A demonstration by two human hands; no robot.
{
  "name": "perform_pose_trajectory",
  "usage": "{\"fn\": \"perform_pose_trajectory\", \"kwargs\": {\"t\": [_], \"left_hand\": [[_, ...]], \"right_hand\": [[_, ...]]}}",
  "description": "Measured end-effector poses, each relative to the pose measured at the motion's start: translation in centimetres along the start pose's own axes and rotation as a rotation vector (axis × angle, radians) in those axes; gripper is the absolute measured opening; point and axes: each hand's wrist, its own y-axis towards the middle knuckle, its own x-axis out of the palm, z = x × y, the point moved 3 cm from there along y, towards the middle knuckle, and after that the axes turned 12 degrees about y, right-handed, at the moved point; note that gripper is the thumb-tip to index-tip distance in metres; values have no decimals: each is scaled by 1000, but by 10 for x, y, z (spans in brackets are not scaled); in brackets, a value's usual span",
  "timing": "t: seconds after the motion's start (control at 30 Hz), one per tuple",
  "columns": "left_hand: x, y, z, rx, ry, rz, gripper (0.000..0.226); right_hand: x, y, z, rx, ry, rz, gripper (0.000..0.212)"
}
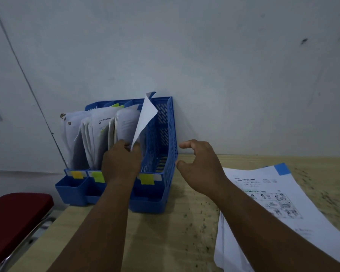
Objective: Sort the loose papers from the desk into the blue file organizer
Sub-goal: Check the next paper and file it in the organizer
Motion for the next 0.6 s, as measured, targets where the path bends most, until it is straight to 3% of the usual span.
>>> {"fn": "perform_pose_trajectory", "kwargs": {"t": [0.13,0.23,0.33,0.5,0.6], "left_hand": [[-8,1,3,22,109,104,48],[-1,4,-6,24,306,14,46],[7,6,-17,-7,345,-66,43],[-1,4,-19,61,185,112,45],[-5,6,-21,88,228,180,42]], "right_hand": [[1,-1,1,9,6,-3,44],[2,-2,2,10,3,-7,43],[2,-5,2,18,-5,-6,43],[1,-6,0,17,-10,3,43],[1,-7,-1,21,-17,2,43]]}}
